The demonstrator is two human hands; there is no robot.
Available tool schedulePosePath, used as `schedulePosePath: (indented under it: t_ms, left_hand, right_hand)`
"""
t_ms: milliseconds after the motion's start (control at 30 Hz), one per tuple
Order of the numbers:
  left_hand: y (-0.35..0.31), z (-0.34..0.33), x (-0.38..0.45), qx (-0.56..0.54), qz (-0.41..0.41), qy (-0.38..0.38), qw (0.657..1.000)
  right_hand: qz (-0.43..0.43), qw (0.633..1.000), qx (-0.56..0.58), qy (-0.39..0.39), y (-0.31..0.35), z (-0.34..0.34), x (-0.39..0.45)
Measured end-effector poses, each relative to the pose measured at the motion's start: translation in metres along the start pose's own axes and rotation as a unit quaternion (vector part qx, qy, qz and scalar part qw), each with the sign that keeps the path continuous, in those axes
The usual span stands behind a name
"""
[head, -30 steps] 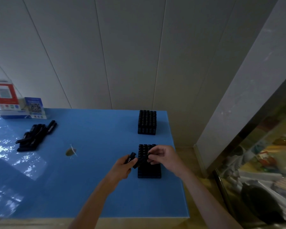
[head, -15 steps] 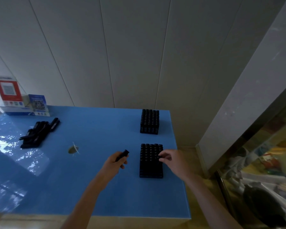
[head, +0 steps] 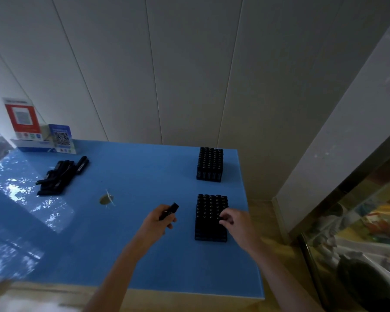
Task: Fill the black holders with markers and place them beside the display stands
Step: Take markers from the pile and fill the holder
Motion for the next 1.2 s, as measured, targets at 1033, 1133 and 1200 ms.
schedulePosePath:
  t_ms: [1033, 1133, 1200]
  left_hand:
    - [-0.051, -0.044, 0.0, 0.101, -0.141, 0.0, 0.985]
    - [-0.046, -0.034, -0.001, 0.222, -0.19, -0.041, 0.955]
    - [-0.043, -0.025, -0.004, 0.304, -0.208, -0.063, 0.927]
  right_hand:
    - [-0.035, 0.976, 0.213, 0.023, 0.052, 0.032, 0.015]
    - [-0.021, 0.991, 0.134, 0.013, 0.046, 0.036, 0.013]
    - [-0.015, 0.995, 0.099, 0.018, 0.04, 0.039, 0.01]
Point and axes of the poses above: each hand's wrist, its own x-axis towards the middle knuckle, its own z-axis out of the back of the hand, y = z × x, the point moved 2 cm from there along x, towards the middle knuckle, and after that the axes turned 10 degrees about x, right-handed, at the moved point
